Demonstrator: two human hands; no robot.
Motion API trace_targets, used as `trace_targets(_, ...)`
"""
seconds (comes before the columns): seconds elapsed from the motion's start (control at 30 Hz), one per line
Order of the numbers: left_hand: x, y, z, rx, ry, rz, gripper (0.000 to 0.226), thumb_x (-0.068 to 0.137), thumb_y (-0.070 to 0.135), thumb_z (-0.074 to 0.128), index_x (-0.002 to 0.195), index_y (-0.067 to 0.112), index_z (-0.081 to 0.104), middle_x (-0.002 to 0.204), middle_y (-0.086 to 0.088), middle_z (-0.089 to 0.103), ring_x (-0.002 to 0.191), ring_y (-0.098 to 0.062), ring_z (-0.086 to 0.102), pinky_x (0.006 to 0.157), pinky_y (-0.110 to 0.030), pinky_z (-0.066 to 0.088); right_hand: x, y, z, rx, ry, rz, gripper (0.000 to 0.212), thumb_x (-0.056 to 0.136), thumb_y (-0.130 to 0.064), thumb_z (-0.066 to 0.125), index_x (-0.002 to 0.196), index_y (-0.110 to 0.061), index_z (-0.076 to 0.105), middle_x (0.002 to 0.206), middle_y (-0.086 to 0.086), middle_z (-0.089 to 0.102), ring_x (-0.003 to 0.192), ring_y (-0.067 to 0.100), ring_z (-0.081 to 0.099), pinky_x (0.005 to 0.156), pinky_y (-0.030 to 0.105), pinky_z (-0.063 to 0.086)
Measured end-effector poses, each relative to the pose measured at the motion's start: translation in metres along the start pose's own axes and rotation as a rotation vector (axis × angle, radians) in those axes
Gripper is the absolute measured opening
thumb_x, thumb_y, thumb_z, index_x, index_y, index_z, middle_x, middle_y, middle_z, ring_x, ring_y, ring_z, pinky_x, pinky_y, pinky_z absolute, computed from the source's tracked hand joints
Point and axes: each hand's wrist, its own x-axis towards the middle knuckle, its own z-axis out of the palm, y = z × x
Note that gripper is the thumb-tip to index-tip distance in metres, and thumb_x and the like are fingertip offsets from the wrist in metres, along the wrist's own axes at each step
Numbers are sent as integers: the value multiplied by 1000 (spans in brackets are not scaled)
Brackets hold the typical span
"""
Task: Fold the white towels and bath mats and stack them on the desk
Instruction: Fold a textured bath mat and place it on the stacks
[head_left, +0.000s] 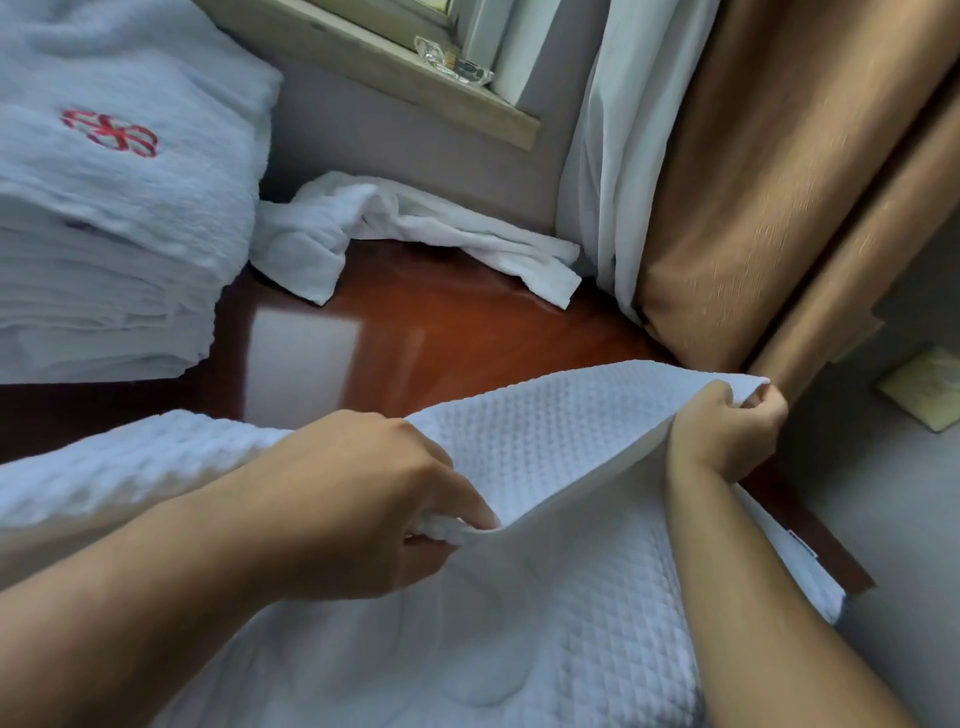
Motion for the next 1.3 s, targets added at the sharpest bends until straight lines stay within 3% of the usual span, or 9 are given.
trace_targets(0.17, 0, 0, 8, -17, -21, 7, 43, 72, 46, 44, 106, 62, 64, 76, 23, 63, 76, -5, 55, 49, -6, 18, 23, 6, -18, -248, -137, 182, 43, 88, -11, 56, 131, -1, 53, 120, 13, 63, 91, 23, 60, 64, 22, 46)
trace_targets(0.3, -1, -2, 16, 21, -102, 28, 48, 71, 43, 39, 113, 58, 57, 87, 16, 65, 77, -9, 56, 52, -24, 46, 10, -4, -26, -566, -171, -7, 79, 82, -10, 70, 151, -9, 31, 147, 21, 43, 132, 41, 44, 107, 53, 42)
trace_targets(0.47, 1, -3, 18, 22, -154, 8, 48, 72, 42, 44, 115, 62, 54, 87, 15, 64, 76, -9, 57, 57, -30, 50, -26, -31, 14, -694, -691, -303, 54, 90, -36, 55, 139, -15, 56, 144, 7, 52, 132, 30, 46, 108, 48, 41)
trace_targets(0.57, -2, -2, 19, -14, -158, -3, 53, 73, 44, 45, 118, 70, 47, 90, 18, 65, 78, -7, 58, 57, -25, 48, -51, -16, 33, -999, -944, -263, 75, 96, -58, 32, 155, -11, 32, 163, 9, 25, 148, 33, 22, 118, 49, 24)
trace_targets(0.7, 1, -7, 14, 13, -130, 21, 46, 72, 44, 51, 111, 67, 58, 70, 20, 53, 60, 0, 45, 47, -12, 27, -56, 3, 42, -1077, -950, -251, 84, 95, -63, 19, 161, -12, 11, 169, 7, 10, 153, 32, 9, 123, 50, 12)
trace_targets(0.93, 7, -26, 28, 130, -74, 112, 32, 71, 39, 61, 99, 49, 73, 67, 11, 60, 53, -12, 56, 42, -23, 38, -46, 11, 66, -1118, -881, -252, 73, 96, -53, 18, 154, -10, 28, 157, 7, 30, 143, 33, 24, 115, 46, 22)
trace_targets(1.13, 28, -22, 29, 350, -203, 6, 45, 97, 46, 46, 142, 40, 47, 109, 7, 63, 97, -20, 64, 78, -40, 52, -28, 3, 72, -943, -952, -270, 73, 92, -60, 30, 151, -18, 40, 154, 4, 40, 140, 29, 32, 111, 47, 27)
trace_targets(1.2, 18, -16, 19, 413, -151, -20, 56, 98, 50, 42, 151, 35, 33, 120, 8, 57, 107, -17, 56, 91, -38, 47, -35, -4, 61, -664, -957, -294, 58, 94, -51, 42, 143, -22, 54, 148, 4, 50, 137, 27, 40, 111, 46, 36)
trace_targets(1.3, -17, -17, -7, 364, 80, -138, 59, 95, 52, 43, 149, 29, 38, 122, 6, 56, 107, -18, 53, 91, -38, 45, -69, -26, 39, -175, -1116, -237, 37, 91, -45, 52, 107, -19, 73, 108, -5, 73, 109, 13, 64, 82, 27, 50)
